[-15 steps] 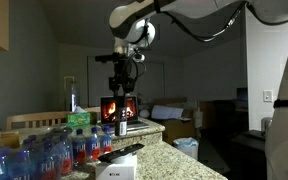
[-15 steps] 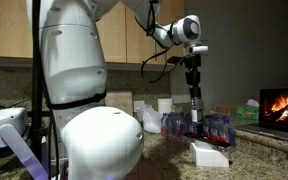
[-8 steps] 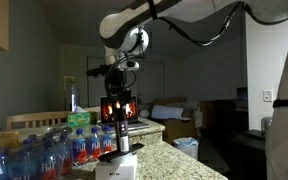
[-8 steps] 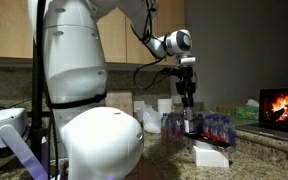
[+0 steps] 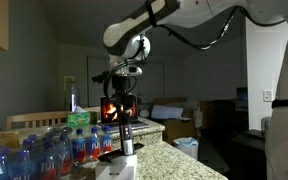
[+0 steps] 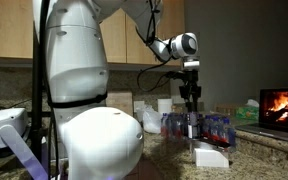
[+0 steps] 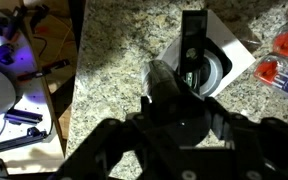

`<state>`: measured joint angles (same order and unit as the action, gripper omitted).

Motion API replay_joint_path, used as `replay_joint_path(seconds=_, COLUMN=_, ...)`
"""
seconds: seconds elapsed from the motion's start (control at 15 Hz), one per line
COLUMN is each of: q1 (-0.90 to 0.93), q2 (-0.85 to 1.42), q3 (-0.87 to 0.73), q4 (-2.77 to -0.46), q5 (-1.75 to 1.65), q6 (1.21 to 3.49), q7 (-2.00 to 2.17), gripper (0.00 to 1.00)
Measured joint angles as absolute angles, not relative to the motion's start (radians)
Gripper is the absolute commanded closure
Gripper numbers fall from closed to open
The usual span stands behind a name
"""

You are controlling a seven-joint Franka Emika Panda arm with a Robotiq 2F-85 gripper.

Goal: Take the bottle and the black object and put them on the counter, then stack the clear tape, the black object and the bottle on the box

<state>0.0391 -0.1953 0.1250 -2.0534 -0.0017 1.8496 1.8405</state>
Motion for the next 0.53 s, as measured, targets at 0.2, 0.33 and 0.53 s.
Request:
replay_joint_path(seconds=0.2, q1=0.039, q2=-0.196, q3=0.112, q4=-2.048, q5=-0.002, q6=1.862, q7=1.858, gripper=0.69)
replay_joint_path(seconds=0.33, q1=0.038, q2=-0.196, q3=0.104, q4=-2.048, q5=-0.002, q6=1.881, q7=1.859, gripper=0.69)
replay_joint_path(seconds=0.53, q1=0.035, q2=-0.196, q3=0.095, q4=-2.045, q5=-0.002, q6=1.926, q7=1.859, gripper=0.69)
